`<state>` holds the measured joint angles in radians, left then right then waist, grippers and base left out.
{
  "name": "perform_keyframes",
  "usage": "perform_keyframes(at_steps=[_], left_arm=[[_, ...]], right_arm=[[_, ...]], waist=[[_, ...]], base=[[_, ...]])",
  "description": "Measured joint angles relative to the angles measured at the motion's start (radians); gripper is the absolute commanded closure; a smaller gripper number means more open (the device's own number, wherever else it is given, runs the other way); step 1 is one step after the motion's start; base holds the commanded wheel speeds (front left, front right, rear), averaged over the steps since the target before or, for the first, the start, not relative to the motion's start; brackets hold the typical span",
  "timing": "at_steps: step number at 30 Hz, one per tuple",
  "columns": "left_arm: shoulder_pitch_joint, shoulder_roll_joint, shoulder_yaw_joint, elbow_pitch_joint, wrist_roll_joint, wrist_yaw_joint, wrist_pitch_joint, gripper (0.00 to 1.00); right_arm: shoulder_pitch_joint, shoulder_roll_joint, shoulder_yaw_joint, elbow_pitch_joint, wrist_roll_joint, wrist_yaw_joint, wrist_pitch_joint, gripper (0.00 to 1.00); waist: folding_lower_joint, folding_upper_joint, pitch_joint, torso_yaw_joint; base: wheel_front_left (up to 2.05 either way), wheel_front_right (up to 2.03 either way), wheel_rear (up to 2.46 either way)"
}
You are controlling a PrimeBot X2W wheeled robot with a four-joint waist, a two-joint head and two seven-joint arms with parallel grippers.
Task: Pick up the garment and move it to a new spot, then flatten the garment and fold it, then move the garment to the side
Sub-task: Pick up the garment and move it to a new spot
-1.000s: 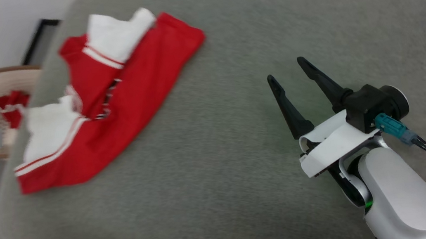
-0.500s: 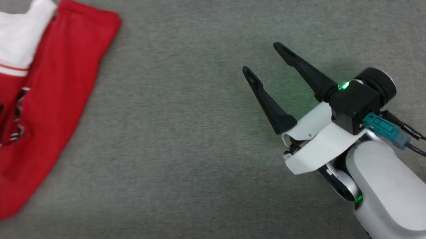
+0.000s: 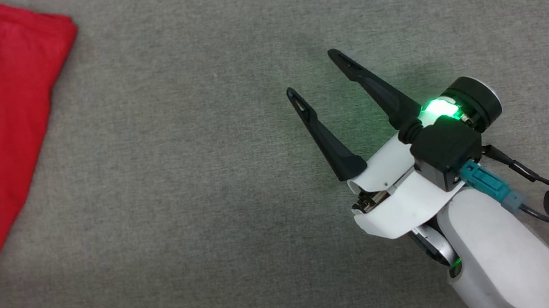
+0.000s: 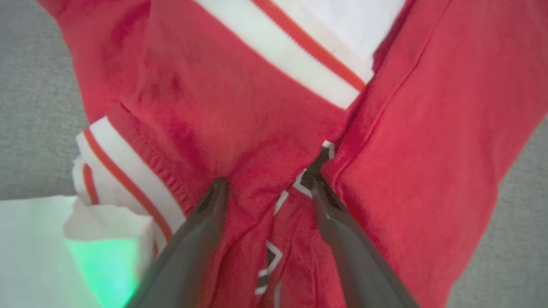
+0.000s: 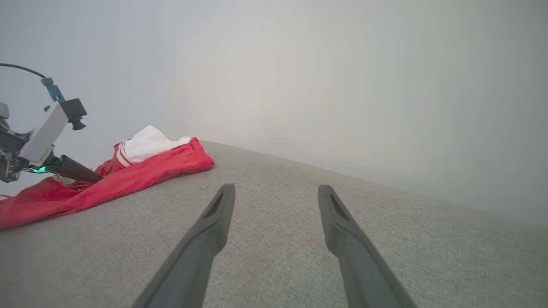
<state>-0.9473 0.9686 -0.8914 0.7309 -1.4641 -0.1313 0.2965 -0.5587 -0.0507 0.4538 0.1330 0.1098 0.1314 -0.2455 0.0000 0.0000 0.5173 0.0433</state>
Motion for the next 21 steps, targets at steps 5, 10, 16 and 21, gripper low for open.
perform_keyframes(at_steps=[5,10,16,21], left_arm=[[0.0,-0.001,-0.019,0.021,-0.01,0.0,-0.036,1.0],[-0.005,-0.021,-0.059,0.031,0.044,0.001,-0.17,1.0],[-0.047,-0.01,-0.094,0.054,0.111,0.001,-0.374,1.0],[-0.099,0.011,-0.129,-0.012,0.14,0.001,-0.478,1.0]], right_arm=[[0.002,0.0,0.01,-0.039,-0.004,0.0,0.011,0.0],[0.021,0.0,0.01,-0.033,0.005,0.0,0.016,0.0],[0.041,0.0,0.0,0.002,0.042,0.0,0.004,0.0],[0.068,0.0,-0.047,0.021,0.051,0.0,-0.007,0.0]], waist=[[0.0,0.0,-0.005,-0.012],[0.0,0.0,-0.038,-0.004],[0.0,0.0,-0.109,0.012],[0.0,0.0,-0.177,0.023]], base=[[0.0,0.0,0.0],[0.0,0.0,0.0],[0.0,0.0,0.0],[0.0,0.0,0.0]])
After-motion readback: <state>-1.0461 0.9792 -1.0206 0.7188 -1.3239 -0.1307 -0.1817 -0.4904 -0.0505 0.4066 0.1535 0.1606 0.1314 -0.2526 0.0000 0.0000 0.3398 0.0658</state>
